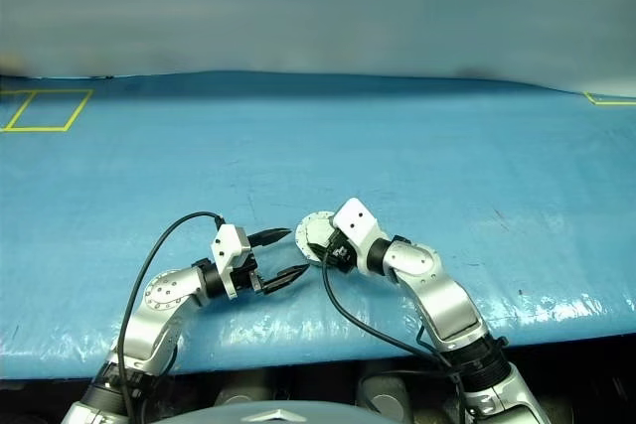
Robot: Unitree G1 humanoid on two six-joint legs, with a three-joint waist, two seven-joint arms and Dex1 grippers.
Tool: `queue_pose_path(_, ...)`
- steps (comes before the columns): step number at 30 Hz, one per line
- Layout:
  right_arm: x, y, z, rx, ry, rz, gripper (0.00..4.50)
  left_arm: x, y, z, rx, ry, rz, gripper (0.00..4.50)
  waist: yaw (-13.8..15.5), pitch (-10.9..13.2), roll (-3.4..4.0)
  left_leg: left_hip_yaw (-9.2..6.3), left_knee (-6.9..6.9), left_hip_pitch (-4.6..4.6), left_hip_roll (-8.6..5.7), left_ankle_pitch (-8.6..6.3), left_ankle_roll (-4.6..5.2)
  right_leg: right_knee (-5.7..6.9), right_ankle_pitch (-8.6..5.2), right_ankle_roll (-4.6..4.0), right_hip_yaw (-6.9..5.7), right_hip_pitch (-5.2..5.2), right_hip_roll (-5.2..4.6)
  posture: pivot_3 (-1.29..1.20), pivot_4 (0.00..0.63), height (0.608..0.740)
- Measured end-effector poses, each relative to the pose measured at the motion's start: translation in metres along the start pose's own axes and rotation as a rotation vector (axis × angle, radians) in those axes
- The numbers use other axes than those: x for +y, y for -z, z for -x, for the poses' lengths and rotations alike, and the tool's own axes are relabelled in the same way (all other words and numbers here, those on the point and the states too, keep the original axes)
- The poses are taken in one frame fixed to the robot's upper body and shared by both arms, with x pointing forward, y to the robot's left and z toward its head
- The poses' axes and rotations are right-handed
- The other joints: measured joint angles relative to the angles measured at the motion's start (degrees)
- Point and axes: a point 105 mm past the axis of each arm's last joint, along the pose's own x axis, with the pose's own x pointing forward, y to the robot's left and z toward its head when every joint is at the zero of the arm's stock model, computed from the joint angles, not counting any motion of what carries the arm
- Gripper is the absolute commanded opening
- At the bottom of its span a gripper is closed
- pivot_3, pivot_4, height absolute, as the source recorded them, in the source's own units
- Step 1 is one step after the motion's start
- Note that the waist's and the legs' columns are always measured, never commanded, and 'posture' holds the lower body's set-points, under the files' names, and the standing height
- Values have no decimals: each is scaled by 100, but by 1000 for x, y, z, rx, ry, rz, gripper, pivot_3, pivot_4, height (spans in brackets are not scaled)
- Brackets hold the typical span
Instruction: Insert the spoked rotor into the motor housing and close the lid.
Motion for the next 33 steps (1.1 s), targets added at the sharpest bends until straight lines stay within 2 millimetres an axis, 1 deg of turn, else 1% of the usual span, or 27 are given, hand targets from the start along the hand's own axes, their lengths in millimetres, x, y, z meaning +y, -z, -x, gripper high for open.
queue_pose_path(4,-4,2,5,-13,-3,-63,3025,0,-1,-1,-3,3,-4,4212,17,-1,-2,-2,0,-4,-3,-1,2,-3,6,-10,-3,-1,-7,0,150,740)
queue_pose_path(8,-1,4,7,9,-28,3,3025,0,-2,-2,-3,3,-9,4212,41,-10,-1,-3,-2,-5,-7,-6,10,-10,12,-22,-6,0,-11,0,150,740)
queue_pose_path(11,-1,5,8,6,-26,0,3025,1,-2,-2,-3,-4,-9,4212,65,-15,-5,-3,-2,-7,-7,-7,10,-12,11,-20,-8,1,-11,0,150,740)
queue_pose_path(17,-10,4,13,-57,1,-151,3025,-2,0,-4,5,6,-11,4212,87,-21,-12,-4,1,-11,-6,-7,10,-12,10,-18,-9,-1,-12,0,150,740)
queue_pose_path(18,-10,3,14,-61,1,-150,3025,-2,0,-4,6,8,-10,4212,90,-20,-11,-4,1,-12,-6,-7,10,-12,10,-18,-9,-2,-13,0,150,740)
queue_pose_path(22,-6,1,14,-16,-11,-41,3025,-3,0,-4,9,13,-11,4212,89,-19,-8,-4,-2,-18,-7,-7,11,-12,10,-20,-11,-9,-14,0,150,740)
queue_pose_path(24,-5,1,13,-8,-11,-19,3025,-3,1,-4,11,16,-12,4212,91,-19,-9,-5,-2,-19,-7,-7,10,-12,10,-21,-12,-9,-13,0,150,740)
queue_pose_path(29,-6,4,13,10,-11,-13,3025,-4,0,-4,11,24,-13,4212,91,-19,-9,-4,0,-16,-7,-7,11,-13,6,-14,-12,-6,-14,0,150,740)
queue_pose_path(30,-6,4,13,7,-13,-24,3025,-4,0,-4,10,26,-12,4212,96,-19,-9,-5,1,-16,-7,-7,11,-13,-2,-1,-13,-6,-15,0,150,740)
queue_pose_path(33,-8,0,17,-45,-12,-104,3025,-5,1,-4,11,31,-12,4212,124,-17,-8,-5,0,-22,-7,-7,11,-13,0,-4,-13,-9,-16,0,150,740)
